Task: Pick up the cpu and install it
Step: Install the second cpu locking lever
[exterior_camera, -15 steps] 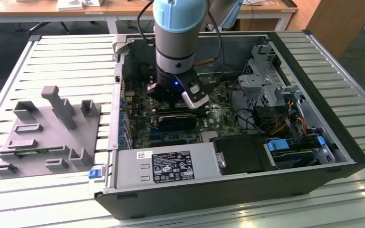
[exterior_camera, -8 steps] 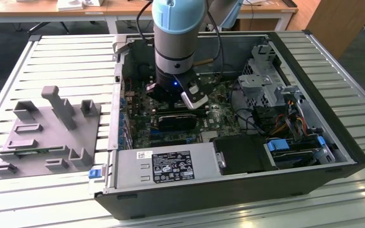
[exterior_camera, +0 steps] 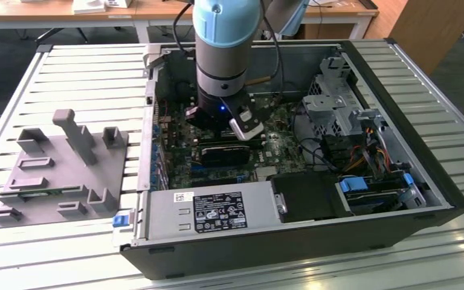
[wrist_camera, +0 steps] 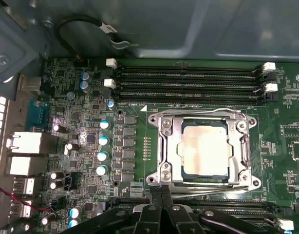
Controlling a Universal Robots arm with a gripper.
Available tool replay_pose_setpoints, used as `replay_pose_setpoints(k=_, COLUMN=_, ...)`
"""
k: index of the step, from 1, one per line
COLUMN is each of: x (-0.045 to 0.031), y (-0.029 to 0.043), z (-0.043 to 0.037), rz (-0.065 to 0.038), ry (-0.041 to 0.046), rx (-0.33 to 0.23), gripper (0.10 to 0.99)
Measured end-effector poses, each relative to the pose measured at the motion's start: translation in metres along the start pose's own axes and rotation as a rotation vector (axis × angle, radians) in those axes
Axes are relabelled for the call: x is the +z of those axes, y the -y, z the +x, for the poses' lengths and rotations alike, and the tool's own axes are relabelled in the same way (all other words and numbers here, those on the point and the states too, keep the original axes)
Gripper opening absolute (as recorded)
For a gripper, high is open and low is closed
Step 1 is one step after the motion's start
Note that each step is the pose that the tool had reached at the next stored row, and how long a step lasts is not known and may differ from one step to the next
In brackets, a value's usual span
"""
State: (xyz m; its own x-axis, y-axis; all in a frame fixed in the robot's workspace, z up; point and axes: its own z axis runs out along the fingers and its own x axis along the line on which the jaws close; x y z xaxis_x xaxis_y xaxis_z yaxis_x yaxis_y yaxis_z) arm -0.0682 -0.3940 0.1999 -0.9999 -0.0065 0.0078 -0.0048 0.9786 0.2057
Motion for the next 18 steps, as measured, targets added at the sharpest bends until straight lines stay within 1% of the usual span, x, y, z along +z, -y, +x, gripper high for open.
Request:
replay_pose_setpoints(k=1, x=0.0011, y=0.0003, z=0.0001, rz=-0.003, ry=0.0, rx=0.0, gripper=0.106)
replay_pose_setpoints(k=4, x=0.0032, y=0.0009, z=0.0006, rz=-0.017, ry=0.0003, rx=0.0, gripper=0.106)
replay_pose_setpoints(k=10, x=0.0046, y=0.0023, z=0.0026, rz=-0.044, ry=0.0007, rx=-0.001, gripper=0.106)
replay_pose_setpoints(k=13, x=0.0055, y=0.0028, z=0.004, rz=-0.052, ry=0.0011, rx=-0.001, gripper=0.106)
replay_pose_setpoints(k=18, x=0.0076, y=0.0032, z=0.0057, rz=-0.061, ry=0.0012, rx=-0.001, gripper=0.106)
